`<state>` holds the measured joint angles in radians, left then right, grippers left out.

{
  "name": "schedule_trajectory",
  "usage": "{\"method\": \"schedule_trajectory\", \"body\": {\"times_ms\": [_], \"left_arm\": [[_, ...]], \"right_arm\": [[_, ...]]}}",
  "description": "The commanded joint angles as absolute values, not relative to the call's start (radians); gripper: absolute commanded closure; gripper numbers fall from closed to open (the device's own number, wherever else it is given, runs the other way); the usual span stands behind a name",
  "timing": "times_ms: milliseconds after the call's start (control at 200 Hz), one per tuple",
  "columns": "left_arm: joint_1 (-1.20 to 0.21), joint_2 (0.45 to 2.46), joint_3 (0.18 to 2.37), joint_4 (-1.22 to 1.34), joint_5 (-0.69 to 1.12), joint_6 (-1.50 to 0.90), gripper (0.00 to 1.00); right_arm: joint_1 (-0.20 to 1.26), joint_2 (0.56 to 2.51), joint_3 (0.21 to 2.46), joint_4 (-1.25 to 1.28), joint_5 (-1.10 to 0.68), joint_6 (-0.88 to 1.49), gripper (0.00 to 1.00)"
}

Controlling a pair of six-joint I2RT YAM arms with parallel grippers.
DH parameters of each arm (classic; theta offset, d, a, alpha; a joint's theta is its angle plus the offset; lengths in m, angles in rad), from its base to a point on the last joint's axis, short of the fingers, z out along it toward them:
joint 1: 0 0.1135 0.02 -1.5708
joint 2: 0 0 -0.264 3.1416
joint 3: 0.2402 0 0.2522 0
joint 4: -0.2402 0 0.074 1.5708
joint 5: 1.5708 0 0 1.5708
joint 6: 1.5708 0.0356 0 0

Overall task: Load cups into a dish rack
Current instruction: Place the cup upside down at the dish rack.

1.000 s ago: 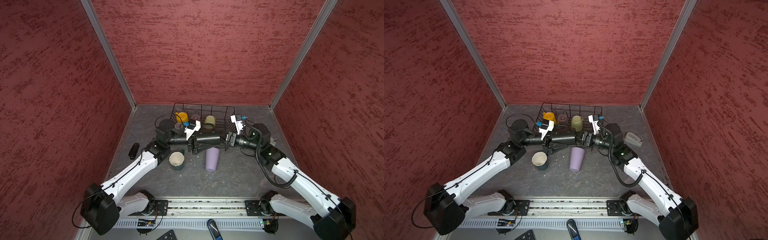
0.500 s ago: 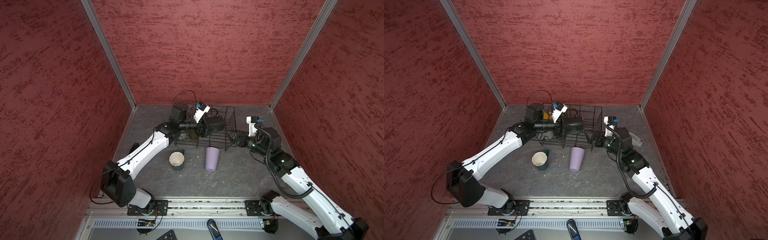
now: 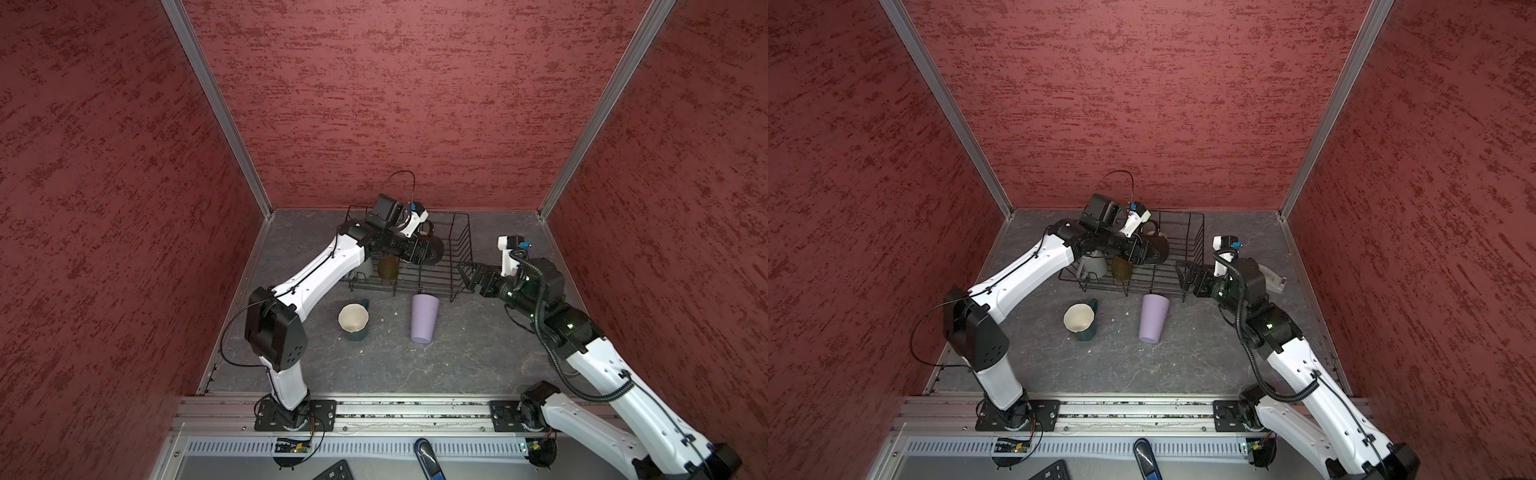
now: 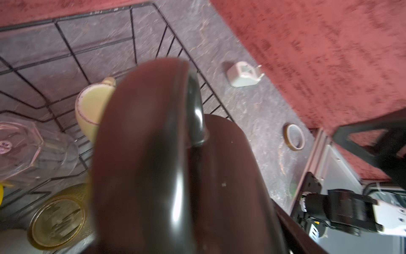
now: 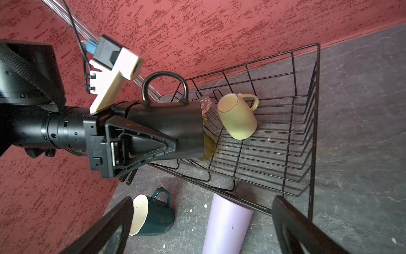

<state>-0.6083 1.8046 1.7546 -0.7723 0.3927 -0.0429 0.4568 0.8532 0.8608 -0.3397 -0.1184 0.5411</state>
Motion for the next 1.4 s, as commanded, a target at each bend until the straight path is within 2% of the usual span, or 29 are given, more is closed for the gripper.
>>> {"method": "schedule_trajectory", "body": {"times_ms": [0, 636, 992, 1393], "left_arm": [[-0.636, 1.834, 1.839, -0.882, 0.32, -0.012, 1.0], [-0.678, 2.072, 2.077, -1.067, 0.092, 0.051, 1.0], [-0.706, 2.163, 2.163, -1.13, 0.069, 0.233, 1.0], [-0.706, 2.278, 2.302, -1.217, 0.012, 0.305, 1.0]], "right_arm": [[0.446, 0.852, 0.863, -0.348, -0.081, 0.526, 0.01], [0.434, 0.841, 0.822, -0.346, -0.089, 0.522, 0.01], [0.428, 0.835, 0.812, -0.341, -0.086, 0.518, 0.01], [0.421, 0.822, 0.797, -0.344, -0.09, 0.52, 0.01]]}}
